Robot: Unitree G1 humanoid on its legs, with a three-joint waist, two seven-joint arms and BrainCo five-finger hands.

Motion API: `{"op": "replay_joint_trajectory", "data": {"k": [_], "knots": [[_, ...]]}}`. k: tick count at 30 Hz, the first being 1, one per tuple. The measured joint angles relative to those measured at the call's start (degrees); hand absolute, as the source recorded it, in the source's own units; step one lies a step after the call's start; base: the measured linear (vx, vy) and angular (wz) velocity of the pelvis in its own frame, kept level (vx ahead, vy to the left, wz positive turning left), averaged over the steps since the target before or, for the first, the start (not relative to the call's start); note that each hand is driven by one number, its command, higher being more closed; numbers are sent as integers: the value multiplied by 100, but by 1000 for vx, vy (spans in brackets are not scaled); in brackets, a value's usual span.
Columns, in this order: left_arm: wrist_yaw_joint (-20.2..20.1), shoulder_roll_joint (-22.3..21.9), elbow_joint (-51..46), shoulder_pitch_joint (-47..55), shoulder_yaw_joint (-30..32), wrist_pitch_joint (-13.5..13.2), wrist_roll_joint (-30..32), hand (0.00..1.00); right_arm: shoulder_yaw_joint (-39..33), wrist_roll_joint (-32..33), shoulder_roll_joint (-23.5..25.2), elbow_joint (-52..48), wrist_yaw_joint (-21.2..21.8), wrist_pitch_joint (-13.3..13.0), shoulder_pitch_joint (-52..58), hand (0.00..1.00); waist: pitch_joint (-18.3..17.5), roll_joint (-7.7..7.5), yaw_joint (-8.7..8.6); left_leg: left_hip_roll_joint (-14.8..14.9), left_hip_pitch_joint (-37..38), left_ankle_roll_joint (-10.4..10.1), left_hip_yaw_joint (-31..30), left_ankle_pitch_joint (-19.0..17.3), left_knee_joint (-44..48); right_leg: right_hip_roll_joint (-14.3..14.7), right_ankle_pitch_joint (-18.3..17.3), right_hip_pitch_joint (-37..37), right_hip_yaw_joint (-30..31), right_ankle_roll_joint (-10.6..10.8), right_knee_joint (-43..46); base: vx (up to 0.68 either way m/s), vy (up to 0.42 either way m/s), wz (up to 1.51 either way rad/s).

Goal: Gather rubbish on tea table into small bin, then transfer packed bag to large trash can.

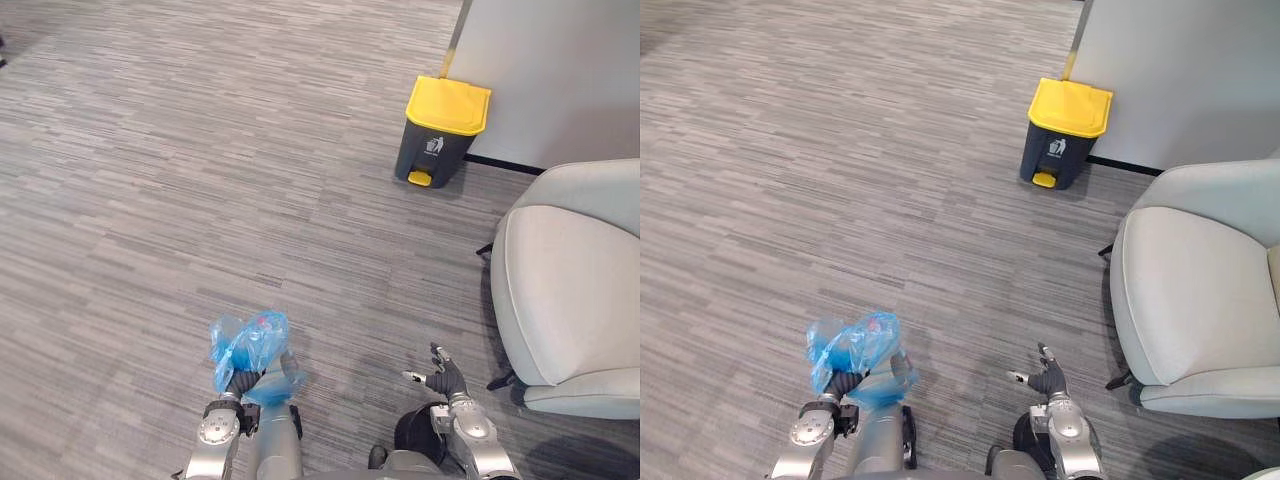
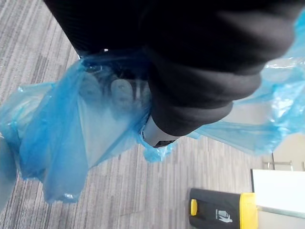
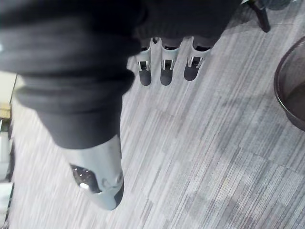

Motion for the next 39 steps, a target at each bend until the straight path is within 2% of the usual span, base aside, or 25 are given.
{"op": "replay_joint_trajectory", "data": {"k": [1,2,4,6,8,10,13,14,15,16,18,19,20,21,23,25,28,30,32,33,35,36,37,38,39], "knots": [[8,25,217,-34,8,10,-1,100,-4,3,68,314,-3,49,-80,0,3,-113,18,-197,147,106,203,242,-3,-172,-124,-24,293,178,129,316,481,-68],[14,71,253,-62,7,17,-2,100,10,3,91,351,11,57,-57,0,-77,-252,-17,-343,151,96,273,88,-12,-293,-146,-46,413,232,163,301,378,-41],[1,133,279,-112,-2,14,3,100,-49,1,42,348,-1,36,-30,0,-140,-417,-55,-640,113,416,490,-330,399,-596,-272,-173,837,394,452,297,315,-36],[0,119,293,-110,-35,15,8,100,-34,-1,59,383,9,33,-20,0,-157,-440,-56,-686,209,538,687,-590,542,-696,-255,-324,1048,433,819,287,282,-55],[1,167,289,-42,-73,18,12,100,-12,-5,134,403,24,31,-145,0,-167,-457,-53,-764,562,681,1092,-791,426,-859,-38,-898,1189,846,1990,385,258,-74],[8,262,290,7,-173,35,8,100,-5,-8,174,456,30,30,-158,0,-165,-455,-91,-790,960,834,1259,-945,312,-910,83,-1324,1051,933,3016,364,110,-50],[30,352,281,4,-218,38,-2,100,43,-16,170,560,34,34,-215,0,-123,-387,-241,-713,1718,819,1409,-1060,-190,-684,-295,-2023,312,309,3867,404,-12,-29],[30,382,288,-7,-211,38,-5,100,87,-19,131,568,33,30,-286,0,-105,-358,-269,-634,2012,786,1533,-1042,-436,-524,-386,-2398,-80,102,3700,434,-58,-40],[30,389,290,-21,-210,40,-5,100,122,-24,89,594,41,28,-341,0,-93,-339,-279,-569,2158,777,1594,-1038,-521,-429,-370,-2536,-311,57,3438,450,-66,-49],[27,422,294,-41,-211,37,-5,100,208,-27,-8,621,47,27,-391,0,-15,-209,-300,-477,2375,764,1657,-1030,-630,-271,-234,-2783,-758,-148,2784,470,-83,-30],[24,513,314,-44,-164,27,-8,100,256,-28,-91,622,45,19,-319,0,-73,-370,-373,-520,2723,502,1629,-1095,-721,-80,944,-2794,-1118,-482,1226,506,-104,-6],[14,401,479,-140,-168,36,-9,100,255,-29,-209,766,38,20,-307,0,-28,-158,-403,-373,2876,345,1536,-1185,-730,114,1330,-2646,-1166,-902,1245,531,-83,-8],[11,406,491,-191,-163,32,-8,100,232,-32,-258,805,37,41,-354,0,-32,-130,-374,-324,2868,290,1516,-1095,-736,181,1241,-2652,-1156,-987,1275,605,-110,-14],[12,422,517,-308,-141,26,-2,100,185,-31,-264,781,30,39,-384,0,-22,-134,-371,-319,2836,49,1400,-895,-656,183,980,-2651,-1173,-1008,1368,571,-126,-7],[3,393,576,-436,-142,28,5,100,195,-31,-249,780,47,46,-357,0,-21,-129,-429,-210,2707,-20,1238,-541,-101,227,727,-2405,-1222,-997,1347,464,-138,10],[-13,226,552,-373,-145,24,15,100,212,-28,-179,552,57,46,-158,0,37,-63,-365,199,2079,-25,896,225,2100,485,682,-1417,-1151,-1012,687,426,-99,-13],[-79,125,417,-230,-169,17,14,100,197,-2,-26,239,40,-1,-111,0,35,-146,-257,451,1110,424,1045,-234,3436,592,625,-652,-839,-1072,169,337,14,-46],[-111,128,371,-222,-171,7,13,100,196,14,-6,251,21,-10,-128,0,48,-203,-177,444,607,545,1039,-421,3110,584,617,-444,-585,-1058,-59,282,80,-57],[-114,122,382,-211,-160,9,13,100,79,98,46,348,19,14,-178,0,79,-220,-82,294,369,532,965,-490,2099,497,593,-229,-368,-989,-164,314,196,-59],[-118,91,382,-218,-165,5,12,100,-46,107,44,415,9,18,-168,0,92,-237,-62,76,343,453,822,-440,1096,369,514,-126,-251,-779,-170,284,228,-42],[-121,57,381,-234,-164,-8,11,100,-169,108,-40,526,5,21,-188,0,76,-159,-60,-213,402,111,440,-35,-528,232,312,-30,-56,-481,-125,257,264,-39],[-120,55,386,-226,-161,-13,11,100,-181,111,-71,552,3,21,-202,0,82,-112,-44,-221,430,91,377,371,-770,234,231,-25,40,-363,-87,300,354,-60],[-114,72,391,-174,-138,-7,5,100,-167,113,-57,635,2,30,-235,0,59,-173,-23,-337,498,344,482,613,-685,130,68,-29,245,-180,12,316,354,-48],[-116,129,392,-157,-137,-5,5,100,-149,106,-30,624,16,20,-204,0,17,-305,-39,-544,465,444,592,317,-469,-107,-90,-39,324,-8,136,320,343,-37],[-119,124,398,-154,-142,-2,5,100,-154,102,-35,624,16,21,-200,0,14,-333,-43,-614,453,488,672,164,-321,-211,-176,-54,375,53,243,328,316,-23]]}}
